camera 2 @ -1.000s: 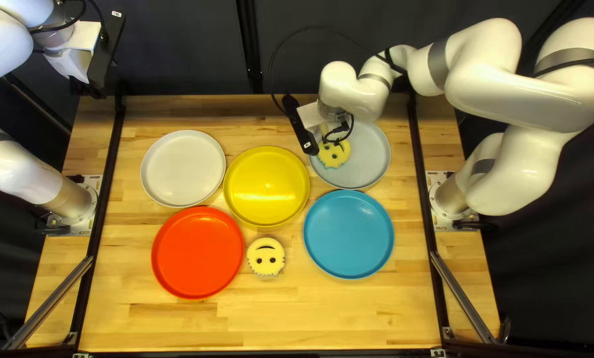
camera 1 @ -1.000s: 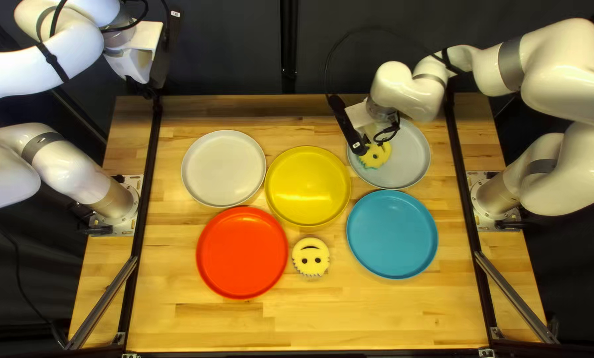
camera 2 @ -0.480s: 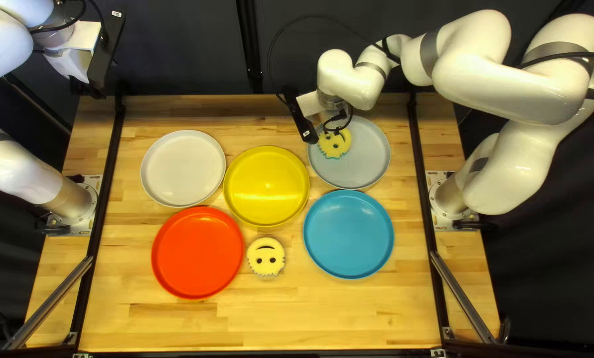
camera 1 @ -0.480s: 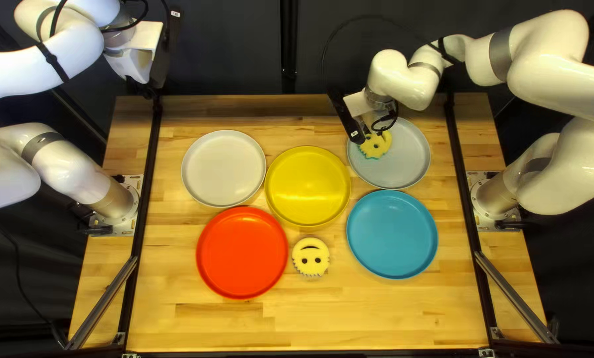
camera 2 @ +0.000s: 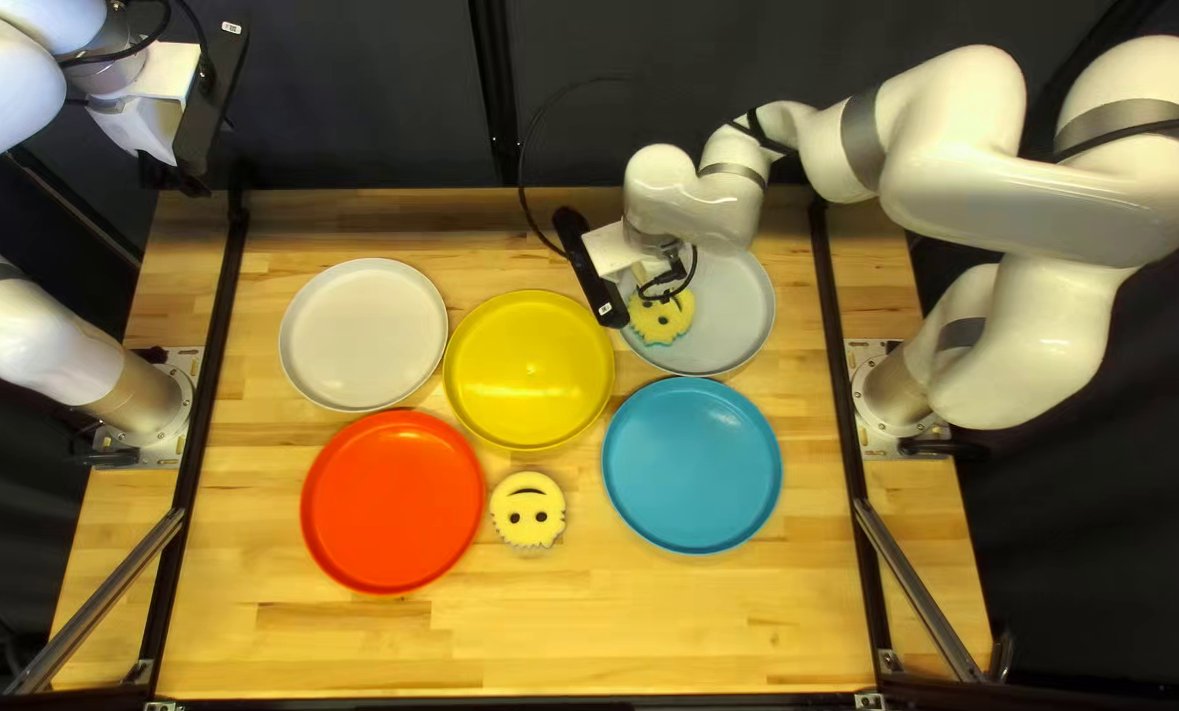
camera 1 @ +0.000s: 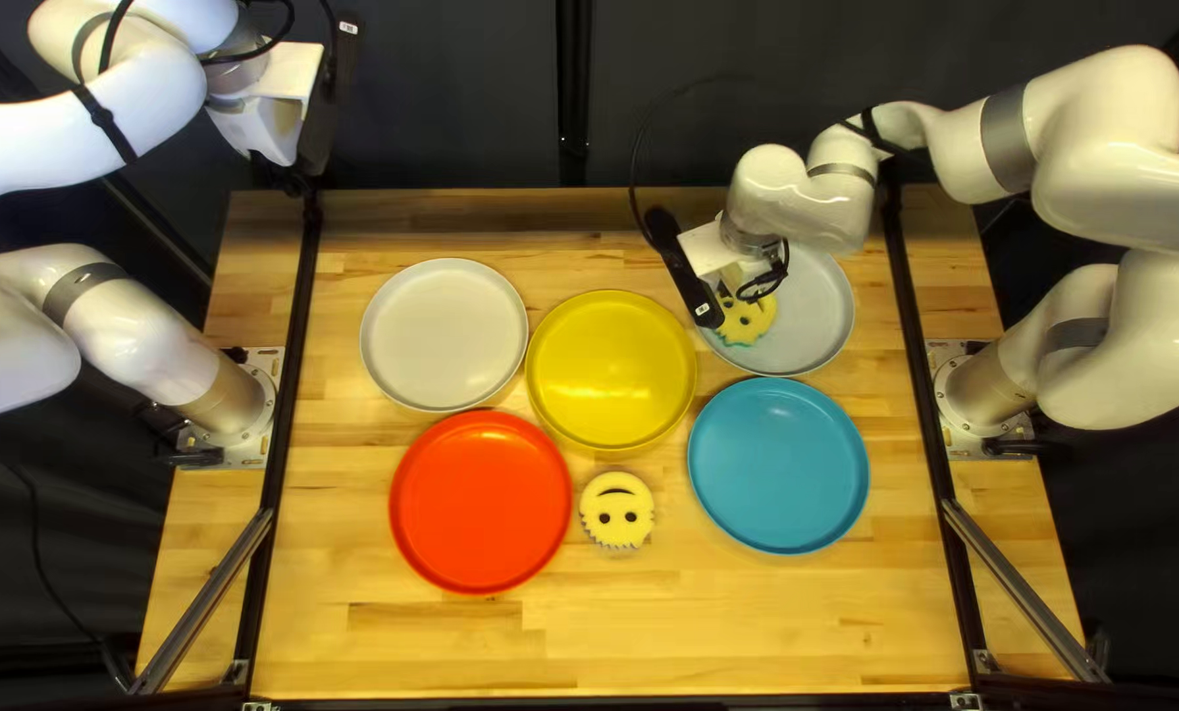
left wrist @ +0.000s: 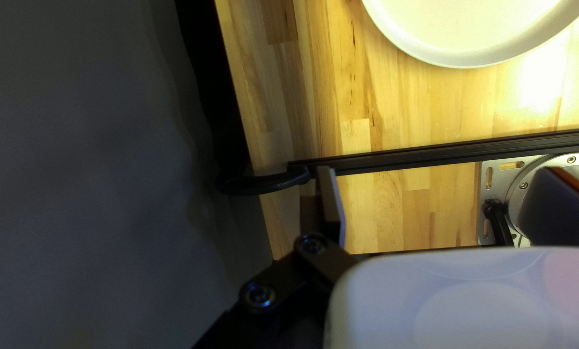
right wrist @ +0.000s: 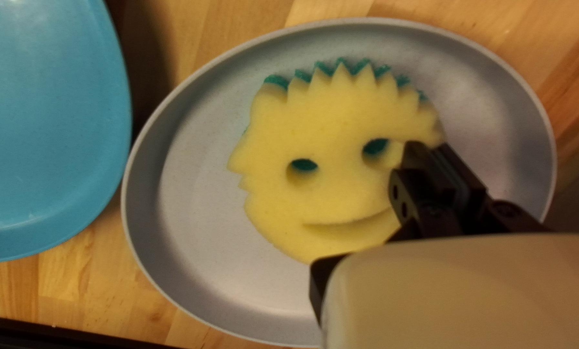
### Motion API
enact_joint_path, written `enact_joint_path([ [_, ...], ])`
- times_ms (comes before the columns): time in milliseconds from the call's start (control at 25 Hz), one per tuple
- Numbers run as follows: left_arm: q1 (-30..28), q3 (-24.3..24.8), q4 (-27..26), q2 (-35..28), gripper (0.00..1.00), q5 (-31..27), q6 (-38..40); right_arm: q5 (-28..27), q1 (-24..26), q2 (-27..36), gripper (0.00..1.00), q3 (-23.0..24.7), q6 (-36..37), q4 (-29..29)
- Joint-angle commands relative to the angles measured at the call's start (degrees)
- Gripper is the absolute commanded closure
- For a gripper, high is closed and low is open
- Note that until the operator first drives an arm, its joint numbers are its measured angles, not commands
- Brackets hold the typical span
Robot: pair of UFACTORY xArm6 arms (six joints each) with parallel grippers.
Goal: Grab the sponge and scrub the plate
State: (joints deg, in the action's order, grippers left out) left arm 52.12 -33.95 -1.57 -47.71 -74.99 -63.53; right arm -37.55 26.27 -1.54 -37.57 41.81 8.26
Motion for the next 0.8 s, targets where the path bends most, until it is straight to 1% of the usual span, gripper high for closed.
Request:
enact_joint_path([
  [40, 0.0, 0.0, 0.0, 0.0, 0.00, 0.0, 0.0, -0.5, 3.7, -1.6, 1.00, -2.2, 2.7, 0.2],
  [120, 0.0, 0.0, 0.0, 0.0, 0.00, 0.0, 0.0, -1.3, 5.2, -2.3, 1.00, -3.2, 3.2, 0.4],
  [240, 0.0, 0.0, 0.0, 0.0, 0.00, 0.0, 0.0, -1.8, 5.4, -1.7, 1.00, -3.0, 2.3, 0.7],
  [360, 0.0, 0.0, 0.0, 0.0, 0.00, 0.0, 0.0, -1.2, 3.5, 0.3, 1.00, -0.9, -0.7, 1.5],
  [520, 0.0, 0.0, 0.0, 0.0, 0.00, 0.0, 0.0, 0.3, -0.8, 3.6, 1.00, 3.1, -6.0, 2.8],
  [680, 0.0, 0.0, 0.0, 0.0, 0.00, 0.0, 0.0, 1.9, -4.2, 4.5, 1.00, 5.2, -9.5, 3.3],
  [760, 0.0, 0.0, 0.0, 0.0, 0.00, 0.0, 0.0, 3.3, -4.4, 4.2, 1.00, 5.8, -9.1, 3.1],
  [800, 0.0, 0.0, 0.0, 0.0, 0.00, 0.0, 0.0, 4.4, -3.7, 3.9, 1.00, 6.2, -7.8, 2.6],
])
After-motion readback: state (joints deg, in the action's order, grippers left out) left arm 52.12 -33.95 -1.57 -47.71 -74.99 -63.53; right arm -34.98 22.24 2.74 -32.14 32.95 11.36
